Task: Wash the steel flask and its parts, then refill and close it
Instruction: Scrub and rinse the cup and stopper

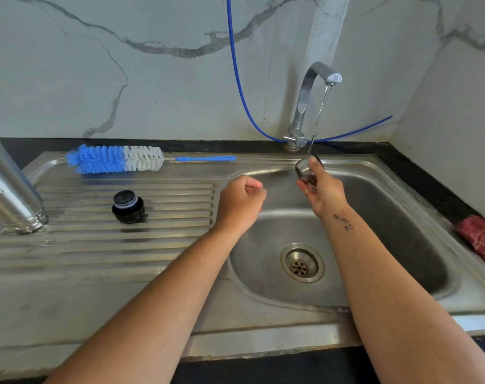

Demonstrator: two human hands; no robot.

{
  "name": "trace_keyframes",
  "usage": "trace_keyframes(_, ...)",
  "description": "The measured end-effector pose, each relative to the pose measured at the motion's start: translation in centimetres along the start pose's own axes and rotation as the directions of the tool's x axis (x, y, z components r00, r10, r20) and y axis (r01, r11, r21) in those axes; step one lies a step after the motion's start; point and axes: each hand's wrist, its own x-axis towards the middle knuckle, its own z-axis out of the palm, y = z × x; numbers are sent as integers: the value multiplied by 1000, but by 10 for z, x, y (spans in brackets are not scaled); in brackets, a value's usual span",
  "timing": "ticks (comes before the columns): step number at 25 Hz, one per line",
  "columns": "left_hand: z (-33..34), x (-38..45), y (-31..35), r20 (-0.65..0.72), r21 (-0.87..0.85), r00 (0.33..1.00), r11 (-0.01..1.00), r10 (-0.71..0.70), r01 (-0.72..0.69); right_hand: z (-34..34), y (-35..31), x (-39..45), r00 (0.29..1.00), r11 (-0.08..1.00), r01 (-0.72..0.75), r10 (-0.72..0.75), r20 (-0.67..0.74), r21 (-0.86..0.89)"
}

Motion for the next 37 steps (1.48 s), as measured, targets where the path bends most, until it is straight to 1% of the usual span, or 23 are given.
trace_keyframes(2,-1,-1,2,-1,7,1000,1000,-5,5,-1,-2,-1,1000,997,-20,19,15,73)
trace_keyframes(3,-1,-2,3,-1,10,1000,1000,-5,5,0,-2,-2,1000,999,-14,13,22,52)
trace_keyframes(5,-2,-1,3,1,-3,1000,1000,-5,5,0,-1,-2,999,994,39,-37,29,-100)
trace_keyframes(7,-3,0,2,-6,-18,1000,1000,1,-1,0,2,-3,994,948,111,-100,54,-297)
trace_keyframes(9,-4,4,0,-23,-12,1000,1000,8,-9,-1,4,-7,981,843,191,-158,109,-502)
trace_keyframes(11,-5,6,-1,-10,33,1000,999,24,-23,-1,6,-12,973,740,226,-135,190,-633)
trace_keyframes(13,-8,4,0,35,124,998,991,53,-57,2,5,-20,952,725,231,-32,304,-649)
trace_keyframes(16,-9,-2,3,94,209,986,966,136,-153,13,-1,-41,877,826,194,95,471,-529)
trace_keyframes(19,-12,-6,8,52,133,976,967,211,-216,19,-6,-55,815,879,139,160,557,-456)
trace_keyframes(20,-12,-5,9,26,106,977,971,212,-214,19,-8,-57,810,873,134,177,560,-470)
trace_keyframes(21,-13,-4,9,5,98,978,973,210,-209,20,-10,-57,823,839,160,177,540,-520)
trace_keyframes(22,-15,-3,9,-10,117,979,972,204,-202,22,-12,-56,852,766,230,138,504,-600)
trace_keyframes(23,-16,-2,8,-10,157,979,967,206,-202,26,-14,-53,878,647,344,36,478,-680)
trace_keyframes(24,-16,-1,7,2,227,977,952,213,-208,33,-15,-51,874,512,458,-113,472,-727)
trace_keyframes(25,-15,0,5,31,305,974,926,225,-223,43,-16,-48,830,398,558,-262,493,-728)
trace_keyframes(26,-14,0,3,72,380,970,892,233,-243,57,-17,-46,770,324,634,-349,535,-702)
trace_keyframes(27,-13,-2,2,120,438,964,859,237,-265,74,-16,-43,718,267,690,-367,591,-673)
trace_keyframes(28,-11,-3,0,169,488,957,824,234,-288,92,-15,-39,684,211,725,-338,647,-656)
trace_keyframes(30,-8,-5,-3,264,570,940,752,215,-332,125,-7,-23,639,74,765,-212,739,-640)
trace_keyframes(32,-6,-6,-8,321,616,924,696,208,-370,149,5,-3,569,-104,815,-34,821,-569)
trace_keyframes(33,-4,-6,-10,331,624,920,682,211,-381,156,12,7,538,-167,836,58,841,-523)
trace_keyframes(35,-3,-6,-14,335,634,917,668,218,-390,165,22,19,509,-220,854,170,844,-471)
trace_keyframes(37,-1,-6,-15,329,646,921,662,208,-380,172,26,22,496,-262,858,191,847,-443)
